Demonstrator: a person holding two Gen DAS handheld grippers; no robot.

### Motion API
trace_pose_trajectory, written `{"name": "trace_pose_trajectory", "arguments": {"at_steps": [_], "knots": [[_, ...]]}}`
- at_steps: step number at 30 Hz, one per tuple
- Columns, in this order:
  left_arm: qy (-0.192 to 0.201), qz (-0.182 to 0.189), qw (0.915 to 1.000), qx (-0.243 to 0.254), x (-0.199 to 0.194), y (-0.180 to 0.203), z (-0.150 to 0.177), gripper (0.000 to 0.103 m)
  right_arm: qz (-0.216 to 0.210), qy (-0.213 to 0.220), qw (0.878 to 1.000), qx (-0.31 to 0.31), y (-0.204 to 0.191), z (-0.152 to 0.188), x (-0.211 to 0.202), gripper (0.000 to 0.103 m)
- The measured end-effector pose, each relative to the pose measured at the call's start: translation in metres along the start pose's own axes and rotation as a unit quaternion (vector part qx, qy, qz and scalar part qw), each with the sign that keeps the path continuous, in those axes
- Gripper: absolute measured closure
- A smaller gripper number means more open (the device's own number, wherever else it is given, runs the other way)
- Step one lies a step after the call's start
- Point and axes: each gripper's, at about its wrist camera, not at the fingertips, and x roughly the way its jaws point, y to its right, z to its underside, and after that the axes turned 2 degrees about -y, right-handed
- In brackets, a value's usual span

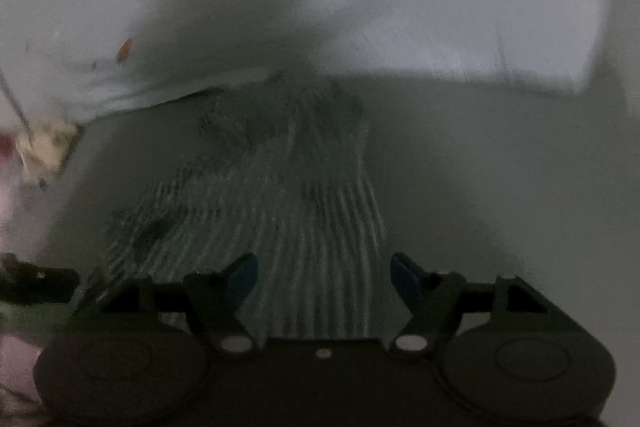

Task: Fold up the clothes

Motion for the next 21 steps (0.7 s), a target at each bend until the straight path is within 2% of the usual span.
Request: {"name": "trace_pose_trajectory", "arguments": {"at_steps": [2, 3, 5, 6, 9, 12, 13, 15, 16, 17, 18, 19, 21], "knots": [[-0.009, 0.013, 0.9994, -0.030, -0.005, -0.010, 0.005, 0.023, 0.014, -0.011, 1.000, 0.001, 0.004, 0.017, -0.007, 0.026], [-0.012, 0.020, 0.9988, -0.044, -0.007, -0.013, 0.008, 0.023, 0.029, -0.013, 0.999, -0.027, 0.000, 0.025, -0.011, 0.024], [-0.018, 0.033, 0.9970, -0.068, -0.010, -0.018, 0.013, 0.023, 0.058, -0.009, 0.991, -0.123, -0.019, 0.042, -0.020, 0.021], [-0.021, 0.038, 0.9960, -0.079, -0.011, -0.020, 0.016, 0.023, 0.069, -0.002, 0.981, -0.181, -0.032, 0.050, -0.023, 0.018], [-0.029, 0.041, 0.9950, -0.087, -0.013, -0.015, 0.025, 0.023, 0.085, 0.026, 0.941, -0.327, -0.070, 0.076, -0.027, 0.017], [-0.035, 0.045, 0.9956, -0.074, -0.014, -0.004, 0.035, 0.022, 0.080, 0.031, 0.904, -0.419, -0.094, 0.100, -0.015, 0.016], [-0.038, 0.046, 0.9958, -0.070, -0.014, -0.001, 0.038, 0.022, 0.083, 0.031, 0.886, -0.455, -0.101, 0.110, -0.007, 0.016], [-0.046, 0.045, 0.9963, -0.058, -0.013, 0.005, 0.044, 0.022, 0.108, 0.039, 0.835, -0.539, -0.112, 0.134, 0.008, 0.017], [-0.050, 0.042, 0.9966, -0.051, -0.013, 0.008, 0.047, 0.022, 0.123, 0.046, 0.808, -0.575, -0.116, 0.145, 0.015, 0.023], [-0.053, 0.041, 0.9968, -0.044, -0.012, 0.010, 0.050, 0.022, 0.133, 0.054, 0.787, -0.600, -0.119, 0.153, 0.021, 0.026], [-0.056, 0.042, 0.9967, -0.041, -0.011, 0.013, 0.053, 0.022, 0.137, 0.058, 0.776, -0.614, -0.121, 0.156, 0.027, 0.033], [-0.058, 0.046, 0.9965, -0.039, -0.011, 0.014, 0.055, 0.022, 0.139, 0.061, 0.768, -0.622, -0.123, 0.158, 0.032, 0.046], [-0.063, 0.066, 0.9949, -0.042, -0.008, 0.017, 0.060, 0.021, 0.135, 0.073, 0.779, -0.608, -0.125, 0.148, 0.034, 0.058]]}}
